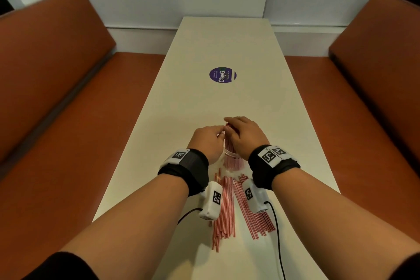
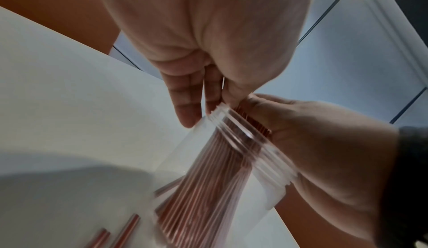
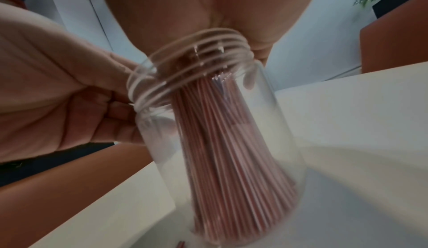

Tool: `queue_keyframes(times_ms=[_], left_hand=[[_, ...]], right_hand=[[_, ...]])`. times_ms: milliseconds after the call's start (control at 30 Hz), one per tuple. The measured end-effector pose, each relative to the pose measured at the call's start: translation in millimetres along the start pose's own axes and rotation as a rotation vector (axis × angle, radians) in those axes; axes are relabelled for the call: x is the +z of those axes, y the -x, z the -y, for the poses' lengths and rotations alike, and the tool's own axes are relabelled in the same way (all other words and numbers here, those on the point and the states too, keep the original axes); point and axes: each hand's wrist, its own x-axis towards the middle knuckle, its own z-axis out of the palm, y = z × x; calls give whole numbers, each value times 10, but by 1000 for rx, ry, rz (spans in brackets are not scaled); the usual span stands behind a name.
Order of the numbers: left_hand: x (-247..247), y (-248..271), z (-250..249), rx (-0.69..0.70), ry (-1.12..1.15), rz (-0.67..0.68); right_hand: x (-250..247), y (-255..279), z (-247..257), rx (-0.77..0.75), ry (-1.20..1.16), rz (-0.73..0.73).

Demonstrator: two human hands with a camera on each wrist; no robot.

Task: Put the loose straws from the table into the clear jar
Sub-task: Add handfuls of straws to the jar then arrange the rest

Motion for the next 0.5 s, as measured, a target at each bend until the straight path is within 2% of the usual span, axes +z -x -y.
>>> queue_keyframes(times_ms=[100,200,300,367,433,500], left_hand=[[-51,82,30,-59,85,2],[-82,238,135,-127,99,-15],[-31,460,294,-216,36,-14],[59,615,376,-284,-89,54],[184,753,405,-334,-175,160],[317,861,372,-361,-198,213]], right_hand=[[-132,76,8,-29,-1,-67],[-256,282,-72,-22,-78,-201],[-274,575,-240,97,-136,-286],[-231,782,-373,250,-58,-185],[-148,980,-459,392,76,36],[-53,1140,-469,454,182,239]])
